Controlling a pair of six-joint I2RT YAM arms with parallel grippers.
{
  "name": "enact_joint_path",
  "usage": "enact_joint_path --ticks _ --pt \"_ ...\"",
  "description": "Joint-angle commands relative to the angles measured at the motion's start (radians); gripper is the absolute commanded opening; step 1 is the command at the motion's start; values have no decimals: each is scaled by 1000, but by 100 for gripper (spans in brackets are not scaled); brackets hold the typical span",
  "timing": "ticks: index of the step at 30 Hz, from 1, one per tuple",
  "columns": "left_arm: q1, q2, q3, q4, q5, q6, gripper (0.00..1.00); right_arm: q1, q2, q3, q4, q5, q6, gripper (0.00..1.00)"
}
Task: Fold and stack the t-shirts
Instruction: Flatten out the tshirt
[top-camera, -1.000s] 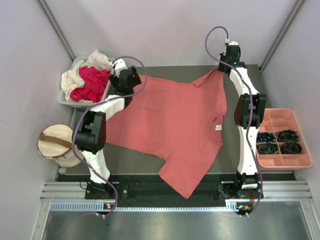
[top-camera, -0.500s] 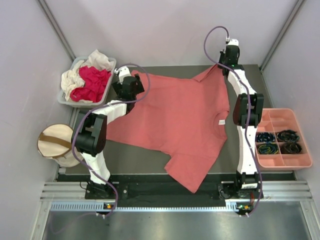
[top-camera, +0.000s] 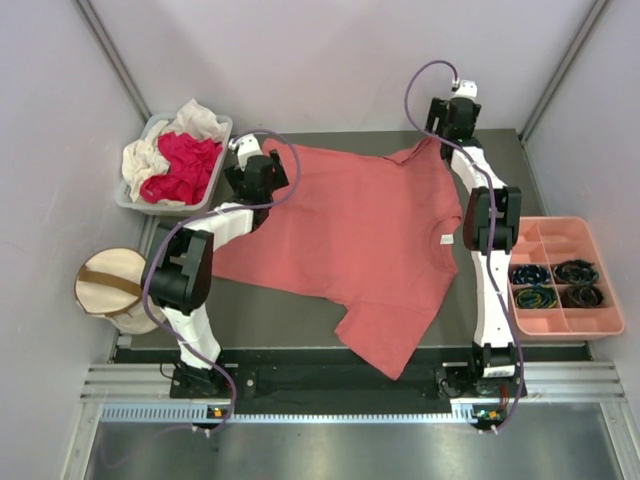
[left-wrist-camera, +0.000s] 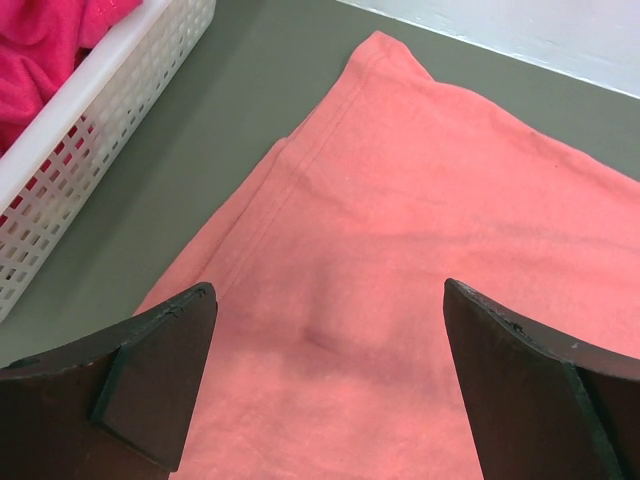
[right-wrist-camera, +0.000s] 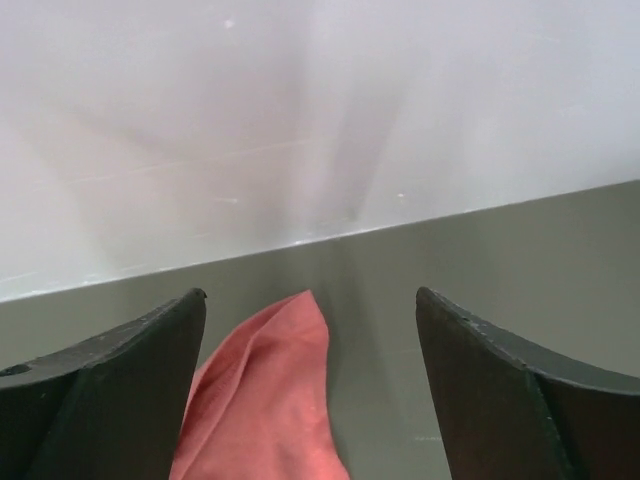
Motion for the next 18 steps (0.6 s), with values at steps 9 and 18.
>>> enact_joint_path --ticks 9,18 --pt "-42 -117 -43 46 -29 -7 99 49 -287 -179 -99 -135 54 99" --pt "-62 -190 -86 26 -35 -2 99 109 -347 -277 -244 -320 218 99"
